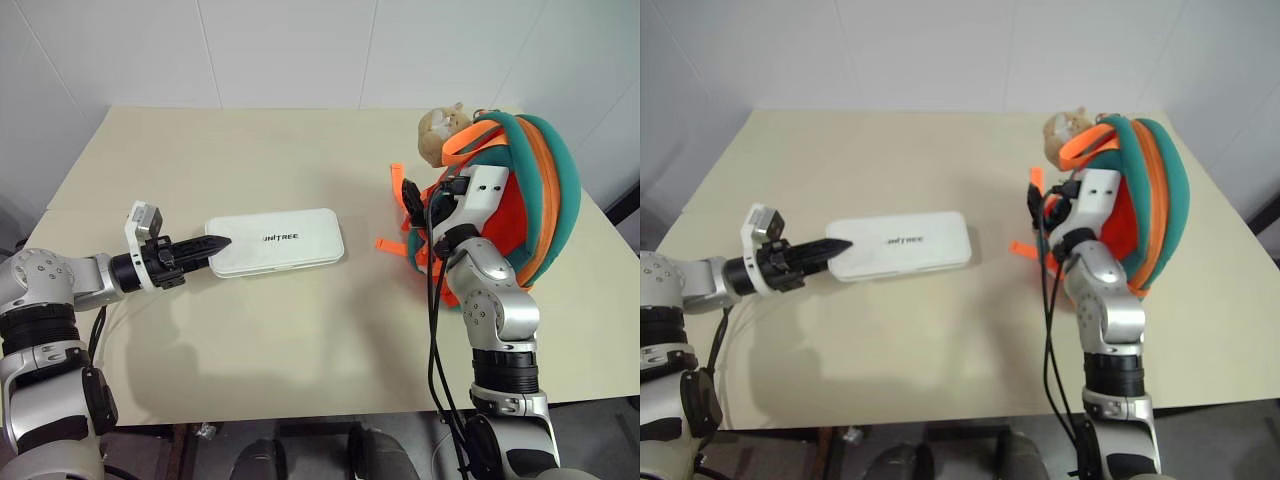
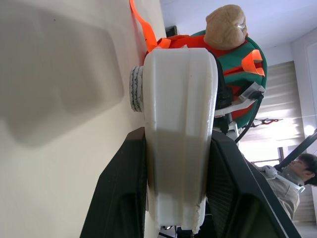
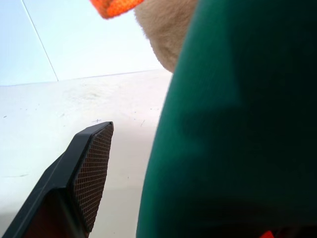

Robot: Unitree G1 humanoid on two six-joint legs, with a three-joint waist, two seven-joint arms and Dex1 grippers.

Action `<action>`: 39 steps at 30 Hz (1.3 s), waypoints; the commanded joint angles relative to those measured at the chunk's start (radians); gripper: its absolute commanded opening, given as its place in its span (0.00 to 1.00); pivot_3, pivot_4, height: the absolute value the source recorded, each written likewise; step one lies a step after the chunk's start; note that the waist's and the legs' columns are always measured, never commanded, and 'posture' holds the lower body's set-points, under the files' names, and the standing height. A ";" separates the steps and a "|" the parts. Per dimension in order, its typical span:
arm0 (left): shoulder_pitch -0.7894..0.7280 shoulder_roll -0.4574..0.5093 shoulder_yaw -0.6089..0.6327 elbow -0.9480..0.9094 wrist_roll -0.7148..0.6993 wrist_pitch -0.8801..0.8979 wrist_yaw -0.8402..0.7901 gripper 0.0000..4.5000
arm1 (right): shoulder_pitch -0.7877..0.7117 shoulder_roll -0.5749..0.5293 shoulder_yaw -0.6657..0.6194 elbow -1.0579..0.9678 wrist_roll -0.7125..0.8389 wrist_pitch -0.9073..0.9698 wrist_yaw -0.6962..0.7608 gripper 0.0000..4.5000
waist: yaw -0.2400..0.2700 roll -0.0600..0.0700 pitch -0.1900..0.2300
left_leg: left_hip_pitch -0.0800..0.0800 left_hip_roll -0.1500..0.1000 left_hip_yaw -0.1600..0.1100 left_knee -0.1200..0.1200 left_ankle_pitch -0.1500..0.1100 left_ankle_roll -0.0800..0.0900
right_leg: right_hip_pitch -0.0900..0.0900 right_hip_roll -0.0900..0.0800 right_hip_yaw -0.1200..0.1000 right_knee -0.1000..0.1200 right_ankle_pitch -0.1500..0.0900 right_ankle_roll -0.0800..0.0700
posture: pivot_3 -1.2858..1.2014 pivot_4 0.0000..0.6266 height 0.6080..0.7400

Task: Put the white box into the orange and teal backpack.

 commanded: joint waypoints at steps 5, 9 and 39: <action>-0.012 0.018 0.028 -0.027 -0.027 -0.011 -0.007 0.28 | -0.026 0.014 -0.014 -0.025 -0.014 -0.037 -0.017 0.48 | 0.000 0.000 0.000 | 0.000 0.000 0.000 0.000 0.000 0.000 | 0.000 0.000 0.000 0.000 0.000 0.000 | 0.52 0.24 1.00; -0.015 0.018 0.025 -0.022 -0.024 -0.017 -0.006 0.28 | -0.025 0.016 -0.017 -0.017 -0.021 -0.039 -0.030 0.18 | -0.001 0.000 0.000 | 0.000 0.000 0.000 0.000 0.000 0.000 | 0.000 0.000 0.000 0.000 0.000 0.000 | 0.52 0.24 1.00; -0.112 0.176 -0.022 0.178 0.047 -0.206 -0.070 0.28 | -0.014 -0.282 -0.009 -0.405 0.701 0.497 0.502 0.11 | 0.003 0.001 0.001 | 0.000 0.001 0.002 -0.003 0.000 0.000 | -0.002 0.001 -0.001 -0.002 0.000 -0.001 | 0.52 0.24 1.00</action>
